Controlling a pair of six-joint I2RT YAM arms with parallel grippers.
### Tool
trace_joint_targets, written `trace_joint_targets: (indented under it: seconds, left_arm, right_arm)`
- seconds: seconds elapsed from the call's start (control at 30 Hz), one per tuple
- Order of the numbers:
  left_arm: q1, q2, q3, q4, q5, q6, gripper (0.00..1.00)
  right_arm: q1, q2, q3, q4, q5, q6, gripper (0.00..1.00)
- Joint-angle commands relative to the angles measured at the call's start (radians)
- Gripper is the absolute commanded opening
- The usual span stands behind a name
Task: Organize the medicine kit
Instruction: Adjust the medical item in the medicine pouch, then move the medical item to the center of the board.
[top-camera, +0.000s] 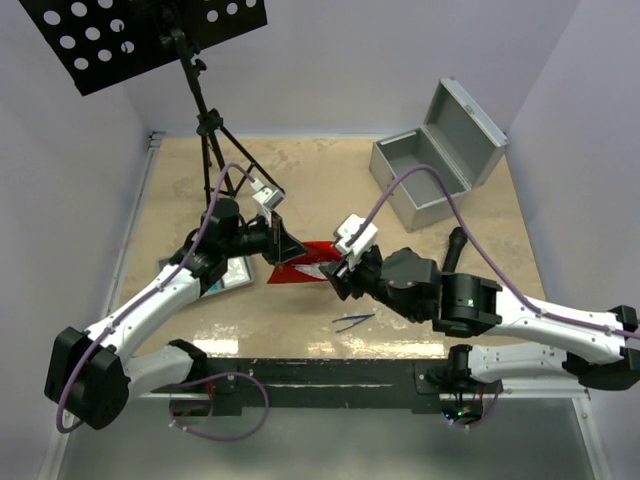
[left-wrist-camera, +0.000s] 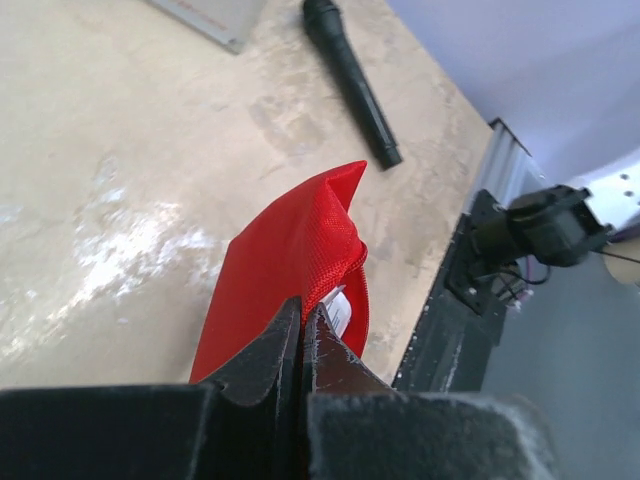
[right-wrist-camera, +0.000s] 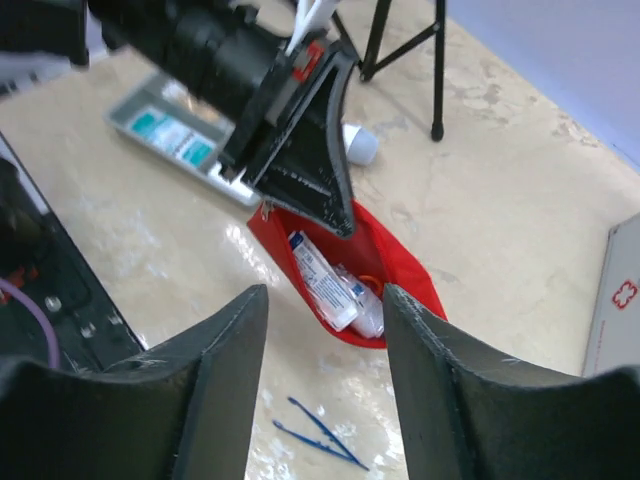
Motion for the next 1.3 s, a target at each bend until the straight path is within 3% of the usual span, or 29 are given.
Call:
trace_joint_targets:
  seconds: [0.0, 0.2, 0.47, 0.57, 0.77, 0.9, 1.03, 1.27]
  left_arm:
    - [0.019, -0.020, -0.016, -0.018, -0.176, 0.002, 0.00]
    - [0.022, -0.112, -0.030, -0.104, -0.397, 0.005, 0.00]
    - [0.022, -0.226, -0.077, -0.116, -0.537, -0.012, 0.00]
    - [0.023, -0.239, -0.094, -0.112, -0.540, -0.010, 0.00]
    - [0.023, -0.239, -0.137, -0.087, -0.520, -0.024, 0.00]
    - [0.023, -0.245, -0.160, -0.073, -0.514, -0.035, 0.00]
    - [0.023, -0.249, -0.171, -0.066, -0.506, -0.036, 0.00]
    - [0.023, -0.267, -0.186, -0.067, -0.498, -0.027, 0.00]
  right_arm:
    - [-0.011, -0.044, -0.060, 0.051, 0.113, 0.203, 0.57]
    - [-0.171, 0.005, -0.176, 0.024, -0.031, 0.453, 0.56]
    - [-0.175, 0.057, -0.319, 0.041, -0.195, 0.657, 0.57]
    - [-0.175, 0.049, -0.374, 0.039, -0.249, 0.700, 0.63]
    - [-0.163, 0.082, -0.411, -0.004, -0.241, 0.777, 0.87]
    - [-0.142, 0.086, -0.442, -0.013, -0.227, 0.882, 0.87]
    - [-0.142, 0.048, -0.544, 0.071, -0.322, 1.005, 0.82]
    - [-0.142, 0.029, -0.658, 0.107, -0.358, 1.094, 0.76]
